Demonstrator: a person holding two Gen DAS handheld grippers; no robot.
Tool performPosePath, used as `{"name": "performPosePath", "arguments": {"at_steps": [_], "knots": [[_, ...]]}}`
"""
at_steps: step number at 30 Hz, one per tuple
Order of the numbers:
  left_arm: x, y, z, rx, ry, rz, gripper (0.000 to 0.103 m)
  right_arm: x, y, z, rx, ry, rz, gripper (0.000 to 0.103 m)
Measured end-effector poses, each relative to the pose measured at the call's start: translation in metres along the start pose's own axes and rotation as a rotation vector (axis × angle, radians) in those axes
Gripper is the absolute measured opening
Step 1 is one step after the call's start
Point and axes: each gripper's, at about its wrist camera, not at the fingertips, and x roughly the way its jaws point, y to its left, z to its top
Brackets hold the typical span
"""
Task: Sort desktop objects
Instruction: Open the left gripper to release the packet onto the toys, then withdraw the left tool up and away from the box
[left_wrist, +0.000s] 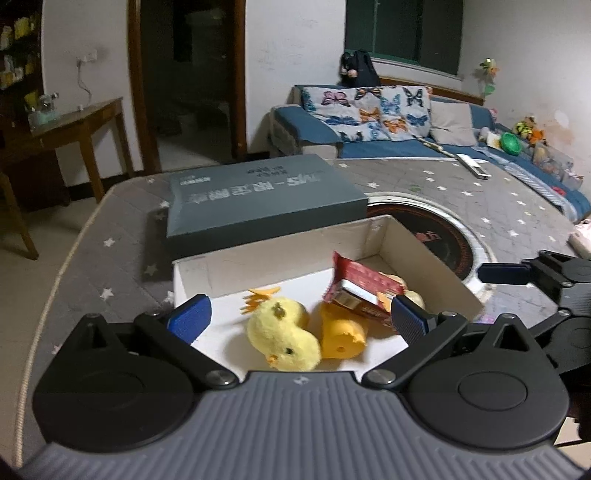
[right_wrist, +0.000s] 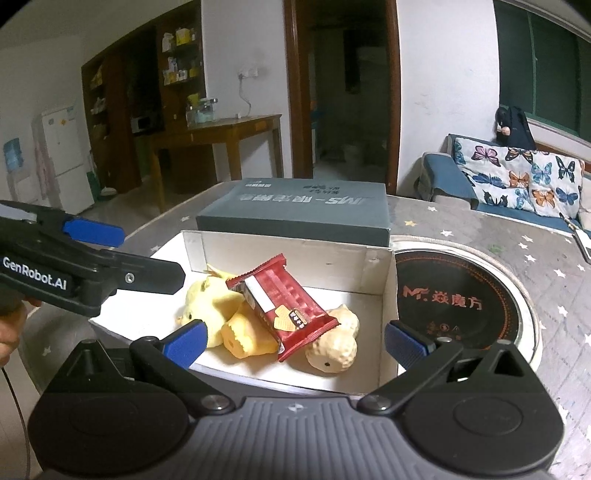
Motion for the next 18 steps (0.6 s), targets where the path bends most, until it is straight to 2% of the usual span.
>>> {"name": "performPosePath", "arguments": {"at_steps": [7, 18], "knots": [[0.0, 0.0, 0.0, 0.003, -0.03, 0.08, 0.103, 0.004, -0.008, 0.001, 0.048, 0.015, -0.02, 0.103], [0.012, 0.003, 0.003, 0.007, 0.001, 0.1, 0.103, 0.014, -0.016, 0.002, 0.076, 0.032, -0.024, 0.103]]}}
